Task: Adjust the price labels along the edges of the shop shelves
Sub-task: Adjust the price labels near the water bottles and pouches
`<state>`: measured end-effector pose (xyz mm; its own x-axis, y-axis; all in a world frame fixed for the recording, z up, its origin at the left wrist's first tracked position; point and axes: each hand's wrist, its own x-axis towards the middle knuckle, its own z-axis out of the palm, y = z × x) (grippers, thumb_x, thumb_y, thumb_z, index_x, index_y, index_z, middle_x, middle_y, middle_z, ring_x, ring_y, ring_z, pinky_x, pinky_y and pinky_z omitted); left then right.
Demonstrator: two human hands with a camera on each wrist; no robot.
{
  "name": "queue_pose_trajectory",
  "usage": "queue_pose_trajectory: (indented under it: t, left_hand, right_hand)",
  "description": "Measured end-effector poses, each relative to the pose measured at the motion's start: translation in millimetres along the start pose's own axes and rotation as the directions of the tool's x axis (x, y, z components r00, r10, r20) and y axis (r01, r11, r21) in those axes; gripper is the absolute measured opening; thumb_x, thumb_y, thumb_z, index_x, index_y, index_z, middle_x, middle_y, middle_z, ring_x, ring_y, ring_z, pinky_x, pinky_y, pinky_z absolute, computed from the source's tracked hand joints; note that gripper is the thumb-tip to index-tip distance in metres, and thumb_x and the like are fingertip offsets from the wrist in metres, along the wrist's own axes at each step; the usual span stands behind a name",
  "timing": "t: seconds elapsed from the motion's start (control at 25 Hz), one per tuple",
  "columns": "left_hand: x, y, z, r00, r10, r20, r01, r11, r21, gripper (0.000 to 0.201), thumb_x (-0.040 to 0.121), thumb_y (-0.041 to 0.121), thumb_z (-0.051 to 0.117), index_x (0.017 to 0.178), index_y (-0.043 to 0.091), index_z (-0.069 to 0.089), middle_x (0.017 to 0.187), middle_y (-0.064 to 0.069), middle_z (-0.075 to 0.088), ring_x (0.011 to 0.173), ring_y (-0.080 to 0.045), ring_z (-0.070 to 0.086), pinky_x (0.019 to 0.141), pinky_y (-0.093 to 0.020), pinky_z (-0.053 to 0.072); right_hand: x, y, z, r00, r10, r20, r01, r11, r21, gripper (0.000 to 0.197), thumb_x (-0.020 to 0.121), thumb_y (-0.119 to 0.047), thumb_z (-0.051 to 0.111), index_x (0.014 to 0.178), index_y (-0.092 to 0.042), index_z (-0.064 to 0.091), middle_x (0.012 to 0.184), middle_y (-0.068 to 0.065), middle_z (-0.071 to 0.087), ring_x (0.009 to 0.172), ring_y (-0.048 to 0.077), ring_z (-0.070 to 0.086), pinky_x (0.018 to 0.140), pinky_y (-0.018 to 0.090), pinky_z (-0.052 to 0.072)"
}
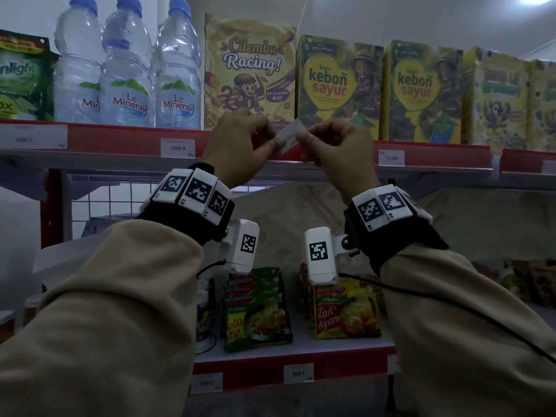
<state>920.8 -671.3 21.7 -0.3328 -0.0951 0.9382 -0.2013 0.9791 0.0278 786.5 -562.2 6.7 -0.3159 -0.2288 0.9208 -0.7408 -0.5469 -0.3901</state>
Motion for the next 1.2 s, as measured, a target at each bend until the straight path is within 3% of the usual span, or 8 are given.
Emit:
queue_pose_trajectory:
  t: [0.12, 0.28, 0.48, 0.64, 0.72, 0.88, 1.0, 1.2]
  left_hand:
    - [-1, 0, -2, 1.0, -0.012, 0.017, 0.012, 1.0, -0.02, 0.023, 0.085, 0.037, 0.068, 0.091, 0.015, 0.066, 0.1, -0.011, 0.058, 0.1, -0.029, 0.052, 0.089, -0.043, 0.045]
    - [-1, -1, -3, 1.0, -0.009, 0.022, 0.01, 0.999, -0.048, 0.025, 0.082, 0.038, 0.071, 0.088, 0.015, 0.067, 0.097, -0.01, 0.058, 0.095, -0.026, 0.053, 0.085, -0.041, 0.046]
    - [-2, -2, -8, 1.0, -0.002, -0.004, 0.001, 0.986, -0.165, 0.025, 0.081, 0.03, 0.074, 0.087, 0.006, 0.07, 0.089, -0.011, 0.065, 0.079, -0.022, 0.065, 0.076, -0.041, 0.054]
    - [-4, -1, -13, 0.999, 0.029, -0.04, -0.034, 0.991, -0.133, 0.02, 0.088, 0.028, 0.066, 0.094, 0.01, 0.072, 0.086, -0.004, 0.066, 0.077, -0.017, 0.061, 0.075, -0.034, 0.052]
    - [-4, -1, -19, 0.998, 0.05, -0.032, -0.054, 0.993, -0.103, 0.015, 0.089, 0.023, 0.064, 0.096, 0.012, 0.071, 0.085, -0.002, 0.066, 0.078, -0.014, 0.059, 0.075, -0.03, 0.051]
    - [-1, -6, -34, 0.995, 0.063, 0.08, -0.069, 0.995, 0.072, 0.018, 0.086, 0.018, 0.063, 0.103, 0.013, 0.063, 0.09, -0.001, 0.065, 0.084, -0.018, 0.062, 0.081, -0.036, 0.052]
    - [2, -14, -43, 0.995, 0.013, 0.097, -0.023, 0.995, 0.101, 0.023, 0.083, 0.016, 0.067, 0.104, 0.011, 0.058, 0.088, -0.001, 0.065, 0.083, -0.018, 0.061, 0.084, -0.036, 0.051]
    - [3, -19, -39, 0.998, -0.024, 0.058, 0.02, 0.998, 0.064, 0.026, 0.084, 0.025, 0.071, 0.105, 0.013, 0.062, 0.08, 0.005, 0.058, 0.076, -0.012, 0.055, 0.079, -0.028, 0.047]
  right_hand:
    - [6, -1, -8, 0.998, -0.062, 0.004, 0.062, 0.992, -0.112, 0.026, 0.075, -0.021, 0.08, 0.084, -0.004, 0.063, 0.078, 0.011, 0.067, 0.072, 0.024, 0.067, 0.065, 0.032, 0.055]
    - [17, -14, -8, 0.949, -0.19, 0.25, 0.26, 0.922, -0.288, 0.026, 0.081, -0.019, 0.074, 0.104, -0.011, 0.065, 0.092, 0.005, 0.068, 0.08, 0.011, 0.064, 0.069, 0.015, 0.051]
    - [24, -24, -9, 0.906, -0.196, 0.374, 0.378, 0.773, -0.51, 0.012, 0.083, -0.02, 0.07, 0.094, -0.016, 0.071, 0.089, -0.002, 0.068, 0.081, 0.01, 0.061, 0.075, 0.017, 0.049]
    - [27, -22, -9, 0.906, -0.189, 0.378, 0.38, 0.756, -0.532, 0.01, 0.083, -0.016, 0.069, 0.093, -0.015, 0.07, 0.084, -0.008, 0.062, 0.077, 0.004, 0.055, 0.063, -0.003, 0.034]
    - [31, -21, -6, 0.921, -0.196, 0.335, 0.351, 0.79, -0.502, 0.01, 0.084, -0.015, 0.068, 0.093, -0.013, 0.07, 0.083, -0.007, 0.062, 0.078, 0.005, 0.056, 0.066, 0.0, 0.037]
    - [40, -20, 4, 0.954, -0.202, 0.22, 0.283, 0.851, -0.443, 0.008, 0.085, -0.018, 0.066, 0.092, -0.015, 0.068, 0.087, 0.0, 0.066, 0.082, 0.01, 0.059, 0.075, 0.022, 0.048]
    - [42, -20, 17, 0.947, -0.18, 0.267, 0.283, 0.862, -0.421, 0.007, 0.085, -0.017, 0.067, 0.092, -0.015, 0.068, 0.089, 0.003, 0.067, 0.084, 0.013, 0.061, 0.079, 0.027, 0.049]
    - [44, -24, 25, 0.896, -0.151, 0.418, 0.333, 0.851, -0.407, 0.008, 0.085, -0.014, 0.067, 0.093, -0.013, 0.068, 0.088, 0.005, 0.067, 0.083, 0.014, 0.062, 0.076, 0.024, 0.048]
